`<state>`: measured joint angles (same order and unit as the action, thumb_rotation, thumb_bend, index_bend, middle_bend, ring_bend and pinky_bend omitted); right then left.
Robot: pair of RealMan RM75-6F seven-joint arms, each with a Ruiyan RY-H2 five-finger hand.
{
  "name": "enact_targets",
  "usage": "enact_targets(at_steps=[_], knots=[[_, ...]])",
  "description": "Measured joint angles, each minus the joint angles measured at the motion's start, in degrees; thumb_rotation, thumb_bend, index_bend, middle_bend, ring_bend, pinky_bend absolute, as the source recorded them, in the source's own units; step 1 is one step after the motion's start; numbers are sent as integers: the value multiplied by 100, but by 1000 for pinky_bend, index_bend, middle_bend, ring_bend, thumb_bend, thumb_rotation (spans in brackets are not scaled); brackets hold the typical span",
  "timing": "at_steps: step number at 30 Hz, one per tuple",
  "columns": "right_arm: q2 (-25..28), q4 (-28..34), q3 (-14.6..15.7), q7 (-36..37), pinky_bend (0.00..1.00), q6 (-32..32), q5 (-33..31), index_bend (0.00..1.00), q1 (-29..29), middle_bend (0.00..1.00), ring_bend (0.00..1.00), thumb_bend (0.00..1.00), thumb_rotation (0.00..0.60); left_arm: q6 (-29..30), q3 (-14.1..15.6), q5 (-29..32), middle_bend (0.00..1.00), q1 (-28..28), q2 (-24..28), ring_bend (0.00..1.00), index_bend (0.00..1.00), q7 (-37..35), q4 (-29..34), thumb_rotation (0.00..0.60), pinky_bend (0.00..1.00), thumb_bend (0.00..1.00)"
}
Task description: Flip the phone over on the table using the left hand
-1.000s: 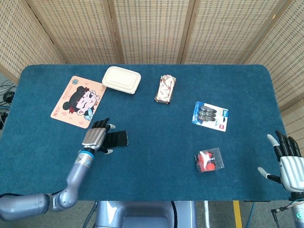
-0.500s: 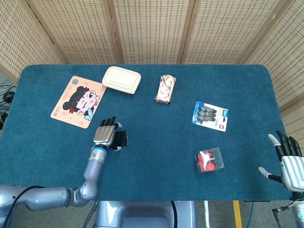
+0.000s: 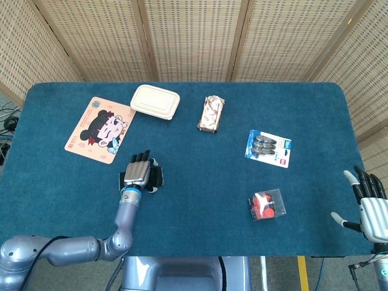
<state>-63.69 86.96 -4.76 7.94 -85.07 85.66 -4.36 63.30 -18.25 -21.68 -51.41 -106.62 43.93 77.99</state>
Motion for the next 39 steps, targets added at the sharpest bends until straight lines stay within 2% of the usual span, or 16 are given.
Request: enact_targets(at_steps=[2, 7, 16, 22, 25, 30, 35, 39], knots=[[2, -3, -7, 18, 0, 3, -11, 83, -1, 0, 0, 0, 600, -14, -12, 15, 0, -17, -32, 0, 508, 5, -45, 600, 0, 93], [11, -18, -16, 74, 0, 12, -37, 83, 0, 0, 0, 0, 600, 16, 15, -146, 0, 16, -13, 0, 589, -73, 23, 600, 0, 106], [2, -11, -13, 45, 0, 6, -41, 83, 5, 0, 0, 0, 600, -25, 3, -623, 0, 246, 277, 0, 589, -654, 681, 600, 0, 110], [-11, -7, -15, 20, 0, -3, -40, 83, 4, 0, 0, 0, 600, -147, -54, -1127, 0, 474, 594, 0, 589, -1350, 1202, 600, 0, 112], [-22, -5, -9, 2, 0, -6, -31, 83, 5, 0, 0, 0, 600, -257, -71, -1490, 0, 653, 727, 0, 589, -1917, 1378, 600, 0, 111], [-50, -5, 11, -71, 0, 0, -12, 83, 3, 0, 0, 0, 600, -477, -35, -2530, 0, 1034, 917, 0, 589, -3351, 1479, 600, 0, 110], [-76, -7, 15, -132, 0, 7, -18, 83, 1, 0, 0, 0, 600, -644, 57, -3604, 0, 1388, 1030, 0, 589, -4934, 1331, 600, 0, 115], [-100, -20, 22, -175, 0, 46, -28, 83, -15, 0, 0, 0, 600, -842, 151, -4139, 0, 1575, 1100, 0, 589, -5974, 1087, 600, 0, 113]])
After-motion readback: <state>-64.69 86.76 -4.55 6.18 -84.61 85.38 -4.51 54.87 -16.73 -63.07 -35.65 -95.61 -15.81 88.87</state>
